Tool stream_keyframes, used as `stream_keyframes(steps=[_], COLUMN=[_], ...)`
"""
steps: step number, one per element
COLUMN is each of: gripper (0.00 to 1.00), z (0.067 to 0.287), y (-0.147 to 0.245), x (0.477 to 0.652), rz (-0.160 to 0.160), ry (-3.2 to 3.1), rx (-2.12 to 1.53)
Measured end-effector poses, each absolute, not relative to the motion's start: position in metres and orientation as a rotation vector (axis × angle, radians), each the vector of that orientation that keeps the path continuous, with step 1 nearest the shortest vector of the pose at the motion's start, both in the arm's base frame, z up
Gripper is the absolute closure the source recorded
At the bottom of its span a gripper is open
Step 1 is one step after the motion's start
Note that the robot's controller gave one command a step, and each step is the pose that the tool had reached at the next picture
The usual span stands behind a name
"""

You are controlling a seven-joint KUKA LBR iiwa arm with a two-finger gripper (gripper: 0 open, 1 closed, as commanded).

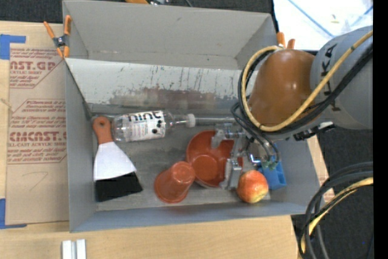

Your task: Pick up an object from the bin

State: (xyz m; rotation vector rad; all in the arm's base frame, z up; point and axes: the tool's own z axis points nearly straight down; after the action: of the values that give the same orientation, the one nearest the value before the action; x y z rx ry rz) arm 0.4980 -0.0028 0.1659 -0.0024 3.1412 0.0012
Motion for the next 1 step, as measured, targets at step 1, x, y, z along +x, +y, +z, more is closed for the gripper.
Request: stream_keyframes(steps=[1], gripper=[0.0], z=[0.1336], y=[-0.0031], x=[0.4806], rz=[0.002], ry=[3.142], rx=[-0.157])
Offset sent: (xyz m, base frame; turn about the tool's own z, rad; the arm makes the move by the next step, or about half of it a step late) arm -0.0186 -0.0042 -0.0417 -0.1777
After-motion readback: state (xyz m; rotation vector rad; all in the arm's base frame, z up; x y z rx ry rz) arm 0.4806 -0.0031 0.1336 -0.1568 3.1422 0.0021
